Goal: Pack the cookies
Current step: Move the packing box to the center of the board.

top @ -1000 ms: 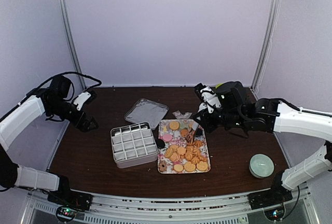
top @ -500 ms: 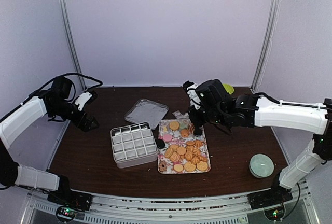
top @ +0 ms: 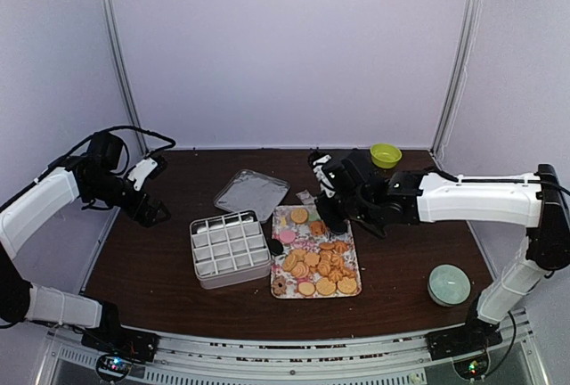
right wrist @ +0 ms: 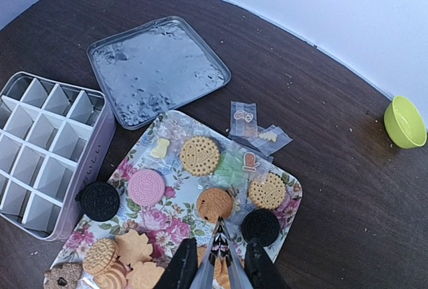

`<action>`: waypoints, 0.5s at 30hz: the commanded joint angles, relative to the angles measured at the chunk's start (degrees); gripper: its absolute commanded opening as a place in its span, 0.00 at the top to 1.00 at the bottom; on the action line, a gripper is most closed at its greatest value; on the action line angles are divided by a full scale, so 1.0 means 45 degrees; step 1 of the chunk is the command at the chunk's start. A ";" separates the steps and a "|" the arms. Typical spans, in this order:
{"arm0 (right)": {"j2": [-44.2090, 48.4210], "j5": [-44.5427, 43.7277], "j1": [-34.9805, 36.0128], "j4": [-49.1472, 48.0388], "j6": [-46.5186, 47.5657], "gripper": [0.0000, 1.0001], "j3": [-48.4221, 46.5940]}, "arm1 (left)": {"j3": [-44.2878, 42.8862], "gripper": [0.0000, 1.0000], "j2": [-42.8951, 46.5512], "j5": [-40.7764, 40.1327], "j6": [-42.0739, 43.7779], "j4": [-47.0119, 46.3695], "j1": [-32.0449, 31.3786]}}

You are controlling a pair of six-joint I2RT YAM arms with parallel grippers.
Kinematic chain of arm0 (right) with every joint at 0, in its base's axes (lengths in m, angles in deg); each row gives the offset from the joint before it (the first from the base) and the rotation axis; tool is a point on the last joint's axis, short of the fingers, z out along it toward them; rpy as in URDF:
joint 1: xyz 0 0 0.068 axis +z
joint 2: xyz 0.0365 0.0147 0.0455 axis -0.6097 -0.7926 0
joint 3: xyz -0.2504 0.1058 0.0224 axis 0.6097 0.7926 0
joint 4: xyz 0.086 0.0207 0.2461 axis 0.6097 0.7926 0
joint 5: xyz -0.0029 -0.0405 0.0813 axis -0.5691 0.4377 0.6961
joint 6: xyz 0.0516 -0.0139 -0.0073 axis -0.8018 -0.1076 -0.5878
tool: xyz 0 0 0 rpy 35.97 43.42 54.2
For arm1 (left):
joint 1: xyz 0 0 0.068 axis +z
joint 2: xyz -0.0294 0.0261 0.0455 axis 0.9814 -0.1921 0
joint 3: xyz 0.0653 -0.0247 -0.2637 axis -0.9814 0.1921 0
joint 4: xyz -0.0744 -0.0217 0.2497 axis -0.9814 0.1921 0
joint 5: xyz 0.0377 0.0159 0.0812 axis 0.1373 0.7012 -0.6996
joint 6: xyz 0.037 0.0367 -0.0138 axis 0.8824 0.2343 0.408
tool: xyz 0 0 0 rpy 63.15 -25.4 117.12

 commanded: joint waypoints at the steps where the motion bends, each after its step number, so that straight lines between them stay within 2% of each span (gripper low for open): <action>1: -0.0418 -0.0495 0.0074 -0.0290 -0.0870 1.00 0.0286 | -0.0241 0.03 0.0248 0.0214 -0.0133 -0.0508 0.0112; 5: -0.0817 -0.0720 0.0076 0.0272 -0.2046 1.00 0.0177 | -0.0312 0.03 0.0384 0.0231 -0.0160 -0.0565 0.0109; 10: -0.0297 -0.0293 0.0051 -0.0714 -0.2793 1.00 0.0862 | -0.0347 0.03 0.0603 0.0273 -0.0162 -0.0607 0.0122; 15: 0.0197 -0.0615 0.0098 -0.0631 -0.2380 1.00 0.1123 | -0.0358 0.03 0.0792 0.0273 -0.0124 -0.0606 0.0115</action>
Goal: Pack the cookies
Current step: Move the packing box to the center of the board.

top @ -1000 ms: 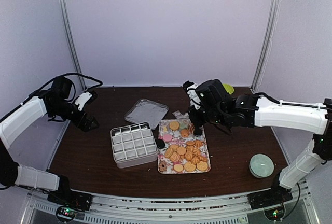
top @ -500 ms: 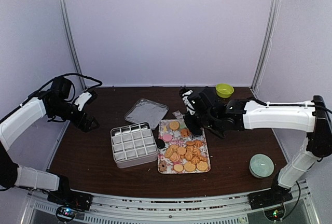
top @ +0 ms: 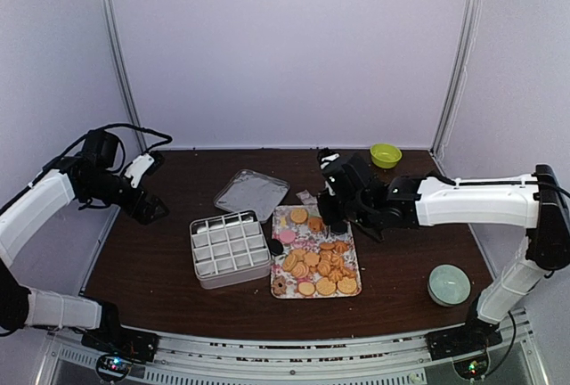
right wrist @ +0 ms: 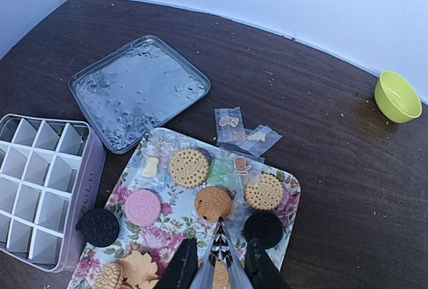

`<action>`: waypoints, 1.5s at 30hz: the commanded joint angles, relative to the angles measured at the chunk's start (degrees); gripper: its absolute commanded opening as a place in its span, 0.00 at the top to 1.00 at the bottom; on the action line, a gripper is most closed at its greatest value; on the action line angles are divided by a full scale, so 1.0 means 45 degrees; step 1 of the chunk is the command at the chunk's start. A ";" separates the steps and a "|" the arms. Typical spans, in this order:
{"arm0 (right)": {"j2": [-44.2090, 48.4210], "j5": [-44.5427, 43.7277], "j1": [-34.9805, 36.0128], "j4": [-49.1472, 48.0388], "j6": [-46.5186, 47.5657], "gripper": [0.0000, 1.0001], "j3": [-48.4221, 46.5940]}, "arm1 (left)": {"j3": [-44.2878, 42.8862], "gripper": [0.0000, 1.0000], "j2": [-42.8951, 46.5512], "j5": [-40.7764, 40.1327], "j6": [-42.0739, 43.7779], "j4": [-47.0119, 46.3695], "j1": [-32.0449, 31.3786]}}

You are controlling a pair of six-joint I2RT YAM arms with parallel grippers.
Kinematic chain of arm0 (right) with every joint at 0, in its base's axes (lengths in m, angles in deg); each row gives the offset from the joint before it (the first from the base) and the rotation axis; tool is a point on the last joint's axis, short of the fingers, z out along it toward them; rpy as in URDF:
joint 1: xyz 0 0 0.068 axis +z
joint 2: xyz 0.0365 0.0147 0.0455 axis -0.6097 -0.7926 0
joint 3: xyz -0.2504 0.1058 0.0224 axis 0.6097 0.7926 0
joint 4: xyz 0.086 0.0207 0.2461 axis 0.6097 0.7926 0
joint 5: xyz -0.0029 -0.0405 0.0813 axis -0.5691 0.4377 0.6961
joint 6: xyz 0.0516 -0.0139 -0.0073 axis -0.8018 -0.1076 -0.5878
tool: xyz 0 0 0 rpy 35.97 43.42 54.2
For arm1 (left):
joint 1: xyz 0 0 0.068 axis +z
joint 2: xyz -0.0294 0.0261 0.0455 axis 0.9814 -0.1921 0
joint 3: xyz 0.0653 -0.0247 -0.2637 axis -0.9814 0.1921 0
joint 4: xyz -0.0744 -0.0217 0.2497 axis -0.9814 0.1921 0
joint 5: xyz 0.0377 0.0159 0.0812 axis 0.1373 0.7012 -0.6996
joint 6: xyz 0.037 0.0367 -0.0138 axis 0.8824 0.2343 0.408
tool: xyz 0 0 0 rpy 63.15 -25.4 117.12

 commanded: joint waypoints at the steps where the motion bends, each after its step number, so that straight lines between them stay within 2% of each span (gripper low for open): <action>1: 0.0546 0.0127 0.0093 -0.0037 -0.0179 1.00 0.0883 | -0.0353 0.03 0.0306 0.0253 -0.0055 -0.0459 0.0101; 8: 0.1798 -0.0438 0.0412 -0.0789 0.0765 0.99 0.1597 | -0.0405 0.03 0.0432 0.0360 -0.0065 -0.0375 0.0089; 14: 0.1975 -0.0540 0.0464 -0.1198 0.0847 0.98 0.1601 | -0.0500 0.04 0.0551 0.0470 -0.0112 -0.0335 0.0092; 19: 0.1424 -0.0691 0.0461 -0.1196 0.0908 0.96 0.0915 | -0.0559 0.04 0.0641 0.0546 -0.0123 -0.0186 0.0102; 25: 0.0100 -0.1135 0.0481 0.0207 0.0684 0.97 -0.1087 | -0.0588 0.03 0.0707 0.0535 -0.0142 -0.0177 0.0094; 30: -0.0119 -0.0928 0.0467 -0.0543 0.0916 0.82 -0.1154 | -0.0710 0.04 0.0682 0.0624 -0.0201 -0.0151 0.0098; 34: -0.0231 -0.0951 0.0470 -0.0704 0.0957 0.79 -0.1235 | -0.0789 0.04 0.0702 0.0634 -0.0202 -0.0120 0.0090; 38: -0.0414 -0.1002 0.0461 -0.0791 0.1033 0.69 -0.1262 | -0.0818 0.04 0.0727 0.0677 -0.0210 -0.0130 0.0099; 41: -0.0393 -0.0937 0.0477 -0.1088 0.1084 0.65 -0.1149 | -0.0782 0.04 0.0863 0.0822 -0.0183 -0.0138 0.0098; 45: -0.0510 -0.0906 0.0459 -0.1203 0.1117 0.65 -0.1226 | -0.0837 0.03 0.0936 0.0864 -0.0220 -0.0149 0.0098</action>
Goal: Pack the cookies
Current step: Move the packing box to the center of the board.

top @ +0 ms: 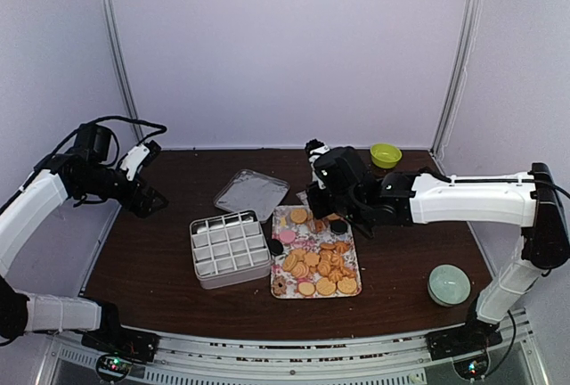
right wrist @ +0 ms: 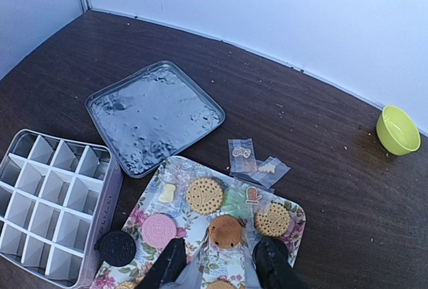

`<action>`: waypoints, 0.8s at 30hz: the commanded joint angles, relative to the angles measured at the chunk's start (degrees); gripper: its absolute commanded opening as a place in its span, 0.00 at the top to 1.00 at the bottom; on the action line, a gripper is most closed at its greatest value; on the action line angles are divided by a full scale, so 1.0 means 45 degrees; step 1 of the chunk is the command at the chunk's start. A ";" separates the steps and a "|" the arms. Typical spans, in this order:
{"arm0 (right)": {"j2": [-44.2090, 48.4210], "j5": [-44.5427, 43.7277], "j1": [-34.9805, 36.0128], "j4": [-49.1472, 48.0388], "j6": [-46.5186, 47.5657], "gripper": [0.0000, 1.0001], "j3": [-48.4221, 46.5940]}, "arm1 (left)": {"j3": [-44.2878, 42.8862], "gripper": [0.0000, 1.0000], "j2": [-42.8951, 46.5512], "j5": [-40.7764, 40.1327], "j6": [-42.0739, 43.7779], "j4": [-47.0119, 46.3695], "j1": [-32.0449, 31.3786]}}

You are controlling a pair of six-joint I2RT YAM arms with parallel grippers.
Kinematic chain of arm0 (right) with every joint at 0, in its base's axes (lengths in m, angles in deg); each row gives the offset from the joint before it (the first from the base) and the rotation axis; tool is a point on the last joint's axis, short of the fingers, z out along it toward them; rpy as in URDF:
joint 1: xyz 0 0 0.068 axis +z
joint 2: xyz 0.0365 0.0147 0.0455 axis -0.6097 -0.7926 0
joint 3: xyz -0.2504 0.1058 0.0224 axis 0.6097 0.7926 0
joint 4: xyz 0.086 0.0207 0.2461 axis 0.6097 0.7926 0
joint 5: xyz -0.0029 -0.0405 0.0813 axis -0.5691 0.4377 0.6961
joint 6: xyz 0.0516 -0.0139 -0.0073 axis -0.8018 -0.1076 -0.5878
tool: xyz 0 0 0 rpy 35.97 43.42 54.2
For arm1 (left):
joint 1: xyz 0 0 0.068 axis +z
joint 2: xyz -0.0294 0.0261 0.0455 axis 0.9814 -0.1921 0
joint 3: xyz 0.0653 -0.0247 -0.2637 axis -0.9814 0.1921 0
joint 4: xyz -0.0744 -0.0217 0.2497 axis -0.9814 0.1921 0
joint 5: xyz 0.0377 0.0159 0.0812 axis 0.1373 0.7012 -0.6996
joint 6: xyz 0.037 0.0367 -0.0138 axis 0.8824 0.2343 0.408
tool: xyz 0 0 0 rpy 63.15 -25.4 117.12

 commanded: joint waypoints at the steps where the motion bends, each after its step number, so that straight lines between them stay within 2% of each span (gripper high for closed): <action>1: -0.0145 -0.0298 0.0044 -0.0668 0.0116 0.65 -0.0328 | -0.0377 0.04 0.0319 0.0291 -0.0114 -0.0125 0.0094; 11: -0.0253 -0.0002 -0.0215 -0.2050 0.0342 0.61 0.0325 | -0.0414 0.03 0.0432 0.0448 -0.0174 -0.0124 0.0101; 17: -0.0454 -0.0023 -0.0376 -0.2151 0.0508 0.60 0.0369 | -0.0458 0.03 0.0471 0.0496 -0.0212 -0.0125 0.0100; 24: -0.0623 0.0137 -0.0499 -0.2619 0.0609 0.62 0.0780 | 0.0003 0.04 -0.0019 -0.0375 0.0118 -0.0024 0.0097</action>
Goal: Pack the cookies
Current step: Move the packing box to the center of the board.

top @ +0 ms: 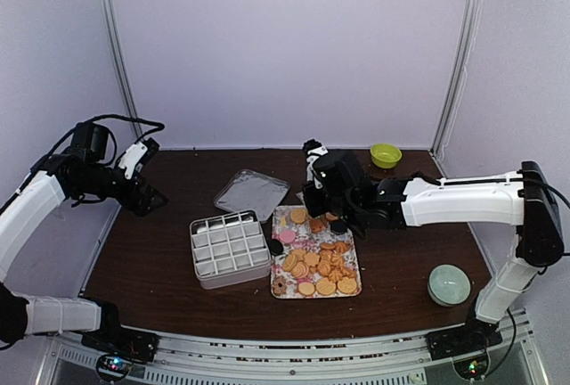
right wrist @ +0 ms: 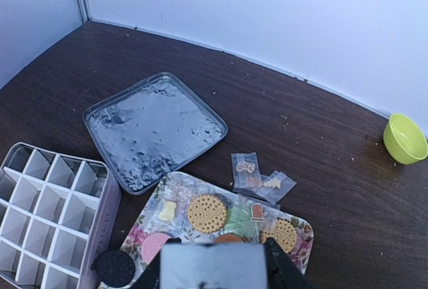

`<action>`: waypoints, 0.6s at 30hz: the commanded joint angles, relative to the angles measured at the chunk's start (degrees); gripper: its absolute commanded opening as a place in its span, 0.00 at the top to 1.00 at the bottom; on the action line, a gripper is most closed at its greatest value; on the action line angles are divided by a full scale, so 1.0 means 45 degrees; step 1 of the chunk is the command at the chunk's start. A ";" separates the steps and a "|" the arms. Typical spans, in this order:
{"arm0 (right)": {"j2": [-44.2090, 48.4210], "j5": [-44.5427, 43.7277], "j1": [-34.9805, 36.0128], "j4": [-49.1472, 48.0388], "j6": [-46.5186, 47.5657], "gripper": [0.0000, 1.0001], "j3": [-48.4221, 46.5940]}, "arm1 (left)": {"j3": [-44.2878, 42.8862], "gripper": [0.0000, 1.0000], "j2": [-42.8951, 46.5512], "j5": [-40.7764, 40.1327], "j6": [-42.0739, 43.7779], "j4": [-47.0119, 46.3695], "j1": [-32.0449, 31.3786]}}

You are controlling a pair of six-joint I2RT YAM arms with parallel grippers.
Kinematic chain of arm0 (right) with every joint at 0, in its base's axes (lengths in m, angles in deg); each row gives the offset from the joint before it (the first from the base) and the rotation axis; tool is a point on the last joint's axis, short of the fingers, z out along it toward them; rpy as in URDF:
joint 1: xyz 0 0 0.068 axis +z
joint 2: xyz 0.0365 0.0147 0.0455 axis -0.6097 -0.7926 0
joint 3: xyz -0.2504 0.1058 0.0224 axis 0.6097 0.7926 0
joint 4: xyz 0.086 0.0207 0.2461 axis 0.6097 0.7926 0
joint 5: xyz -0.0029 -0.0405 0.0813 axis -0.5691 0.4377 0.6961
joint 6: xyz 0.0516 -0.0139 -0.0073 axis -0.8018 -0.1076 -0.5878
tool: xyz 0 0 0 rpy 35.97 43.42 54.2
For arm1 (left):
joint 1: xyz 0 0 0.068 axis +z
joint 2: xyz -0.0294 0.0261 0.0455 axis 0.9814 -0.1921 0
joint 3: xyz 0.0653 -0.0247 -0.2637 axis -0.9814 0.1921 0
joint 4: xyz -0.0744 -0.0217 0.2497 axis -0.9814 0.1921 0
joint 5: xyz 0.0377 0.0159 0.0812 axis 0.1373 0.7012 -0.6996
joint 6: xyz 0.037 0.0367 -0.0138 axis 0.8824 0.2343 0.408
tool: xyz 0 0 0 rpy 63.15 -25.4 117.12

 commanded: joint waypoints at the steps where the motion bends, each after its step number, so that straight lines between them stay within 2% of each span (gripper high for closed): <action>1: -0.0107 0.0067 -0.0149 -0.0848 0.0143 0.62 0.0409 | 0.0160 0.04 -0.0425 -0.0815 0.0332 0.0010 0.0094; 8: -0.0078 0.0223 -0.0315 -0.1837 0.0196 0.63 0.0878 | 0.1230 0.04 -0.1269 -0.3067 0.1614 -0.0521 0.0182; 18: -0.0278 0.0148 -0.0474 -0.2782 0.0368 0.60 0.1123 | 0.1852 0.08 -0.3375 -0.4378 0.1832 -0.1689 0.0249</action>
